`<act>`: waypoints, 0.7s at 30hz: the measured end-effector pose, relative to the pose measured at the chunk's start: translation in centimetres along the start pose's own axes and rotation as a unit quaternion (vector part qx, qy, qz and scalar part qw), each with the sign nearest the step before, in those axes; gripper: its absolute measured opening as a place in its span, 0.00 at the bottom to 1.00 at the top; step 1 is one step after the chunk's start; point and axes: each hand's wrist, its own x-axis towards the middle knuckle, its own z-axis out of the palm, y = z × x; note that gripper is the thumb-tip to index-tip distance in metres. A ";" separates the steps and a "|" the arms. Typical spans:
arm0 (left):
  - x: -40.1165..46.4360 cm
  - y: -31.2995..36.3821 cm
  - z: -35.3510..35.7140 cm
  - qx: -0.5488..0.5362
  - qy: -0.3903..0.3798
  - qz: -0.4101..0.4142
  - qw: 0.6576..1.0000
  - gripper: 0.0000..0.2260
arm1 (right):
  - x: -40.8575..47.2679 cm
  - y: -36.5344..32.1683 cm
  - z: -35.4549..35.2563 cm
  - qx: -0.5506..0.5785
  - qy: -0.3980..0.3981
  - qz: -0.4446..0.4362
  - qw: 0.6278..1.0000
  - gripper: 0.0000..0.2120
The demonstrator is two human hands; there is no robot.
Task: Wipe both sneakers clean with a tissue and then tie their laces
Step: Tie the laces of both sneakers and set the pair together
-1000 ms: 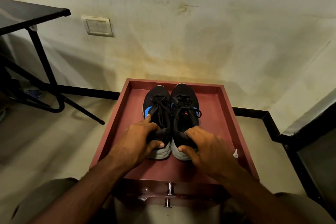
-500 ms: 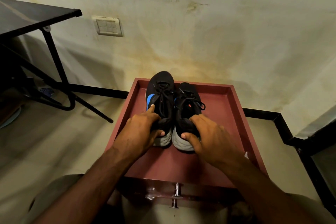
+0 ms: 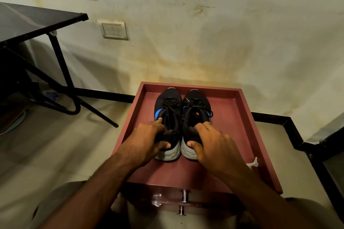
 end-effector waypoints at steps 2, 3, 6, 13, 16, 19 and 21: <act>0.4 0.4 0.2 -0.002 -0.008 0.016 1.000 0.13 | 0.1 0.4 0.0 -0.015 -0.008 0.005 1.000 0.12; 0.7 0.7 0.3 0.007 -0.012 0.018 1.000 0.12 | 0.2 0.6 0.1 -0.024 -0.020 0.008 0.999 0.13; 1.3 1.1 0.7 0.012 -0.022 0.009 1.000 0.11 | 0.6 1.1 0.1 -0.047 -0.061 0.004 0.997 0.14; 0.5 0.9 1.3 -0.005 0.016 0.037 0.999 0.13 | 0.4 1.6 0.4 -0.041 -0.076 0.012 0.996 0.14; 0.3 0.0 1.9 -0.013 0.021 0.039 0.999 0.17 | 0.0 1.5 0.6 -0.019 -0.067 0.022 0.997 0.14; -0.3 0.3 1.7 -0.027 0.031 0.039 0.998 0.34 | -1.1 1.8 0.3 0.028 -0.041 0.035 0.998 0.25; -0.3 0.5 1.2 -0.048 0.018 0.033 0.998 0.48 | -1.5 2.2 -0.5 0.068 -0.023 0.059 0.996 0.38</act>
